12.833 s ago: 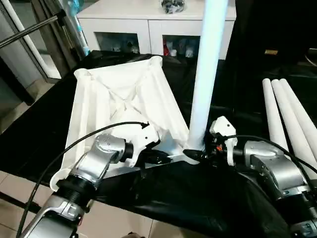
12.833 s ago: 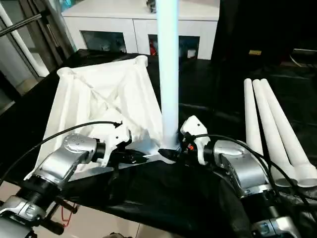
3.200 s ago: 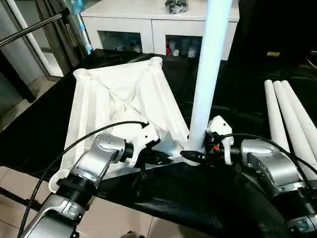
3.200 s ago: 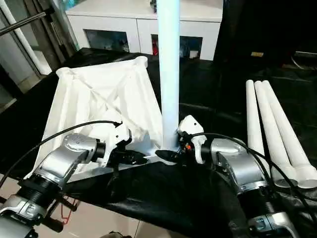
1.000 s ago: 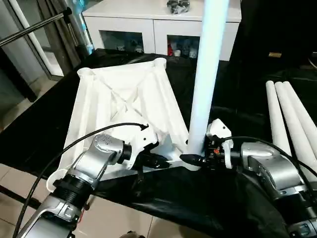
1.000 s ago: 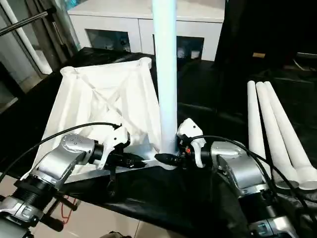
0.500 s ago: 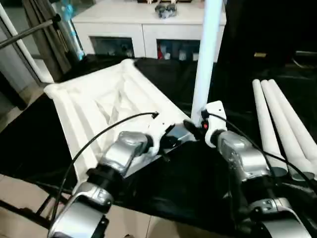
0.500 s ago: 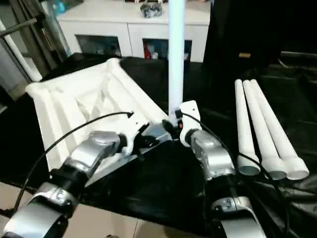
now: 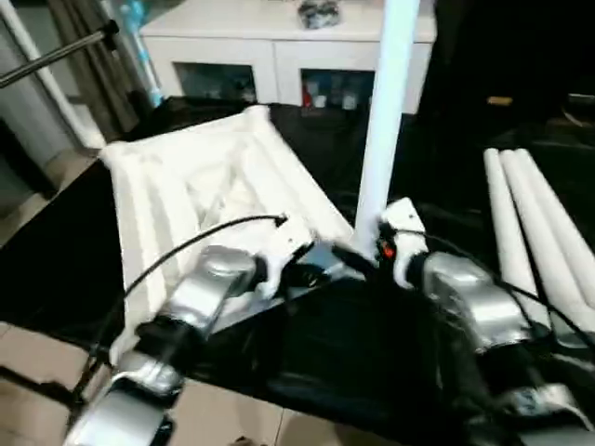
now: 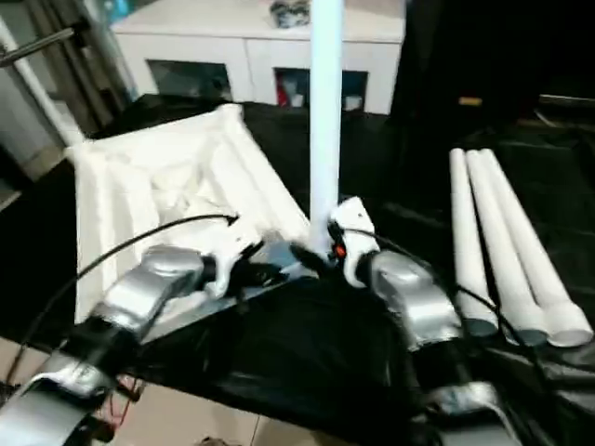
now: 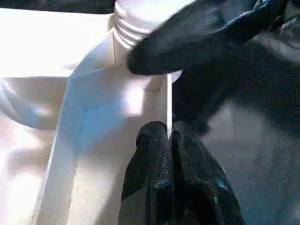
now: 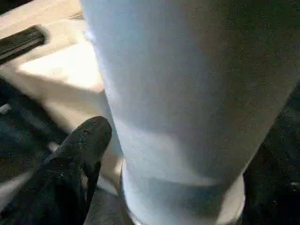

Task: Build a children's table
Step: Rotate leg to tighten

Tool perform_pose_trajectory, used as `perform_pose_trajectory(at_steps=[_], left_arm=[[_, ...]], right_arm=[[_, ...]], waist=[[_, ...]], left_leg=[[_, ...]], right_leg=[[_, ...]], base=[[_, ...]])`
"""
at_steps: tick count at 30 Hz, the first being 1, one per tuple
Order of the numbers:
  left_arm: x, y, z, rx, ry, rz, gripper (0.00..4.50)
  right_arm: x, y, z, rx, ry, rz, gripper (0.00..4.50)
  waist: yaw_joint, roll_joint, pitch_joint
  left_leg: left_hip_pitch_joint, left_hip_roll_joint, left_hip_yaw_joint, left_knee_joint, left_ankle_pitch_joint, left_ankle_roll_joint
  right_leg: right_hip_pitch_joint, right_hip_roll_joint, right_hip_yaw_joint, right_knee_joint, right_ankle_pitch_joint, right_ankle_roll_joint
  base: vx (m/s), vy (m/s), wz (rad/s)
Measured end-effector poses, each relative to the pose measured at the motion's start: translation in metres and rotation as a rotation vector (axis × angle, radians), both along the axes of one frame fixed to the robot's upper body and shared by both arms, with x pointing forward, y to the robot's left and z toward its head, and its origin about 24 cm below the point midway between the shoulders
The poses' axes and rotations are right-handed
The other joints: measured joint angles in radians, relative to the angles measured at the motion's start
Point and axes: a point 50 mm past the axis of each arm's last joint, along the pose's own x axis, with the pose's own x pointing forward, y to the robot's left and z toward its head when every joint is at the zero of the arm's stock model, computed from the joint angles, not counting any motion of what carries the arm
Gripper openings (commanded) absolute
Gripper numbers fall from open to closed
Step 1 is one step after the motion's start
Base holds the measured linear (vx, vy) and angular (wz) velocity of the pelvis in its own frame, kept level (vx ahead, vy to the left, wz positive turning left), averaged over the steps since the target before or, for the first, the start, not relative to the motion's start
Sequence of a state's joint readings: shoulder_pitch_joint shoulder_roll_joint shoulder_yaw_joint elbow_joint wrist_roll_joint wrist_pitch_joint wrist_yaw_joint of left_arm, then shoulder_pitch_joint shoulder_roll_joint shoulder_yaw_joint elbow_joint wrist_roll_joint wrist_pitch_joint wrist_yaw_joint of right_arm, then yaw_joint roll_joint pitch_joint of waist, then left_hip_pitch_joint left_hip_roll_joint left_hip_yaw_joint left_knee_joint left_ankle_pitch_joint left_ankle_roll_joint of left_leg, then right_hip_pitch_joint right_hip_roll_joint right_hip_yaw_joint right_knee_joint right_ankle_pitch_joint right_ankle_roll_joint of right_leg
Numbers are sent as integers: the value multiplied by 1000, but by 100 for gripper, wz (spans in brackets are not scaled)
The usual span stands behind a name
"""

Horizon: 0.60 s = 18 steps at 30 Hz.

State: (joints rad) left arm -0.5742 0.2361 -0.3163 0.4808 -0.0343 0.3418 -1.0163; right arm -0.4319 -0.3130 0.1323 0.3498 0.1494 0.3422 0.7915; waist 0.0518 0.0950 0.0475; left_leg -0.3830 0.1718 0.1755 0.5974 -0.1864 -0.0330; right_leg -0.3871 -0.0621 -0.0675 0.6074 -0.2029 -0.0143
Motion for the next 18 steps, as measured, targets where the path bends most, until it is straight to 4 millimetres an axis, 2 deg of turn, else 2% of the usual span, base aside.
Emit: perform_pose_trajectory(at_steps=[6,7,18], left_arm=[[-11,13,1,6,37,-121,0],[-13,14,1,5,42,-137,0],[-16,17,0,8,60,-162,0]], right_arm=[[-19,-8,5,-8,36,221,393],[-21,-10,6,-13,46,247,378],[-24,-9,4,-5,78,274,301]], waist=[[21,0,0],[23,0,0],[29,0,0]], left_leg=[[-4,0,0,1,0,1],[-3,0,0,2,0,1],[-3,0,0,2,0,0]], right_leg=[[-2,0,0,0,0,0],[-2,0,0,1,0,0],[-2,0,0,2,0,0]], base=[[0,0,0],[0,0,0],[0,0,0]])
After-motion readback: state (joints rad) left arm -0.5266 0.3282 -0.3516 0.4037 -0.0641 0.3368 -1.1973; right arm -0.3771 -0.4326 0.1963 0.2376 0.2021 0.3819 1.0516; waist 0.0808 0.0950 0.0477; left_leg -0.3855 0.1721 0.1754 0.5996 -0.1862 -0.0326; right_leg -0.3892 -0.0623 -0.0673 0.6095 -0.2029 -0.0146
